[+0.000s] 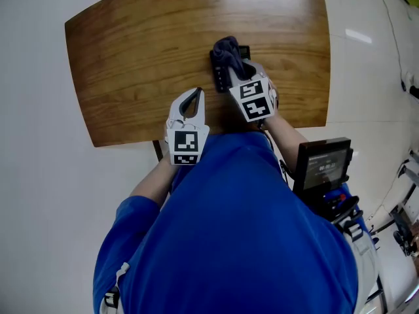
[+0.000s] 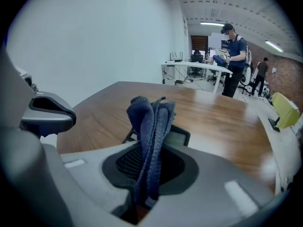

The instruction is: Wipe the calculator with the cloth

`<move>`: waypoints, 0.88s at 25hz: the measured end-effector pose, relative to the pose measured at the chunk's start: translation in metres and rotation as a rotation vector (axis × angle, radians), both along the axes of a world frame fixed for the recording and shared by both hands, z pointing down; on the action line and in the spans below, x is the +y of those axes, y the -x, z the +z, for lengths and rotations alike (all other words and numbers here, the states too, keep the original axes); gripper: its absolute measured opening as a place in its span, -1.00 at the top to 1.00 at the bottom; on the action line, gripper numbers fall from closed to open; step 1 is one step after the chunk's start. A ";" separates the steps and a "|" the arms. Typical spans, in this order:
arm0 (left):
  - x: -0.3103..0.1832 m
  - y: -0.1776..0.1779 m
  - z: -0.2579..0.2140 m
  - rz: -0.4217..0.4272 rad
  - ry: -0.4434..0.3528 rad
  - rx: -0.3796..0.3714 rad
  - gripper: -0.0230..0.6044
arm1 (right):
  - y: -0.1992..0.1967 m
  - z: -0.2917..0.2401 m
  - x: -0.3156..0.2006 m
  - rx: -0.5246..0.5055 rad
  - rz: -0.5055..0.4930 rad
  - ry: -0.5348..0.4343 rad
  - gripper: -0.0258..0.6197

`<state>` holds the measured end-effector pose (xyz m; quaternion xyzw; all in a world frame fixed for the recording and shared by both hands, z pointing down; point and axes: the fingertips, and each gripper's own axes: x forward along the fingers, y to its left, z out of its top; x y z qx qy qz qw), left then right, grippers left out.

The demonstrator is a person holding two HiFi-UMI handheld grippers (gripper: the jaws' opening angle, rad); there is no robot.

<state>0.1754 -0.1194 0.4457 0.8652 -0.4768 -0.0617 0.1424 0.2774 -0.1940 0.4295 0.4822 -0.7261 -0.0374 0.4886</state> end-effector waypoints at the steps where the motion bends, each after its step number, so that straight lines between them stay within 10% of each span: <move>1: -0.001 -0.001 0.001 0.005 0.001 0.001 0.91 | -0.005 -0.002 -0.001 0.001 0.013 -0.003 0.70; 22: -0.006 -0.001 0.012 0.024 0.022 -0.006 0.90 | -0.031 -0.011 -0.003 0.021 0.089 -0.027 0.70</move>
